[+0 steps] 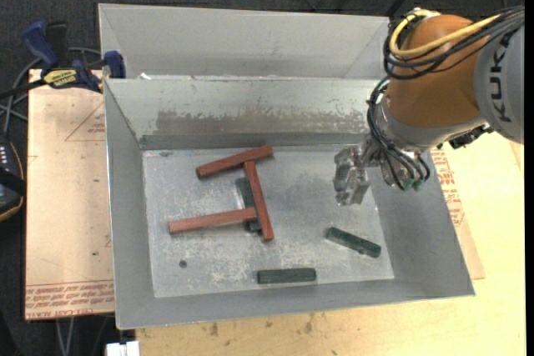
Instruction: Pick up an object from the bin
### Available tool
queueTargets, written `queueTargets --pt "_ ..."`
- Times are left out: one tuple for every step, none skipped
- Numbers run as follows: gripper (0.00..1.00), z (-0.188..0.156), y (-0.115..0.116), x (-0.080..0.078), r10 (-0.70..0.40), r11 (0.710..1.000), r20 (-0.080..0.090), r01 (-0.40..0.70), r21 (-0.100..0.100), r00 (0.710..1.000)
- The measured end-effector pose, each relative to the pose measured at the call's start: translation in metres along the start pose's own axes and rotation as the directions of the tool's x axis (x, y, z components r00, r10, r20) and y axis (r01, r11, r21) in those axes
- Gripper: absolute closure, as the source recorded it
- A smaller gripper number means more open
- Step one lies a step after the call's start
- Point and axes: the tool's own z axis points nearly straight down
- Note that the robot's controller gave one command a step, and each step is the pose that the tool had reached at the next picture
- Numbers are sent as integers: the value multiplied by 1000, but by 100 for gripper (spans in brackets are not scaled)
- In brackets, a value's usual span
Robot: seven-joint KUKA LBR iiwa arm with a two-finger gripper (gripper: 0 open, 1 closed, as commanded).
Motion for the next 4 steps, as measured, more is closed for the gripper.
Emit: queueTargets --pt "0 0 0 0 0 1000 0 0 0 1000" --pt "0 97 -42 72 -251 968 -8 251 -2 968" --pt "0 77 -38 59 -556 831 2 556 0 831" --pt "0 136 -68 28 -486 874 0 486 -1 874"
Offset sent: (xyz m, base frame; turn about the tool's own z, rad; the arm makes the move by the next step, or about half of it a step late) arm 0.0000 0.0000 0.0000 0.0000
